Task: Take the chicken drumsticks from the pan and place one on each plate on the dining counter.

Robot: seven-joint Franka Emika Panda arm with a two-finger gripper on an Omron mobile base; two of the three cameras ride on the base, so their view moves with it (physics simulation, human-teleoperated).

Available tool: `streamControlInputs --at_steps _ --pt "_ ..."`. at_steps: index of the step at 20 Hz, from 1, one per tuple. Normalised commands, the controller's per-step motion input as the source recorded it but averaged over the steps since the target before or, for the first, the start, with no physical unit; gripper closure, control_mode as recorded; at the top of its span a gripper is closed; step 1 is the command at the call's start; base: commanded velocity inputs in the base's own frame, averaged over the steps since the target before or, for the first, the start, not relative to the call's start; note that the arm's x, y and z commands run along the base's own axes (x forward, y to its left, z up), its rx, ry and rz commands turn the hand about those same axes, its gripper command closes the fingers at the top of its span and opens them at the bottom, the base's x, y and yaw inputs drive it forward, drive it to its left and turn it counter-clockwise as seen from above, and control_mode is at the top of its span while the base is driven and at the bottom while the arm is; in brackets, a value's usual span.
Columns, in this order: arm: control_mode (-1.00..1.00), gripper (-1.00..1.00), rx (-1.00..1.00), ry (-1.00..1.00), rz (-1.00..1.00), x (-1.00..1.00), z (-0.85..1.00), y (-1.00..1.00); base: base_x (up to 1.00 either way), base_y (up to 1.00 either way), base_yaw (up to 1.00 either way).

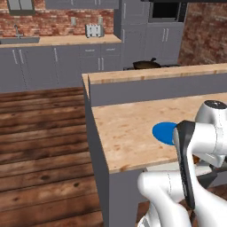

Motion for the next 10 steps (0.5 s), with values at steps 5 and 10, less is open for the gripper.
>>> streamControlInputs --at_steps 5,10 --pt "-1.00 1.00 0.00 0.00 0.21 0.50 -0.29 -0.36 0.00 0.00 0.00" --pt "-1.00 1.00 0.00 0.15 0.00 0.74 0.02 -0.20 0.00 0.00 0.00"
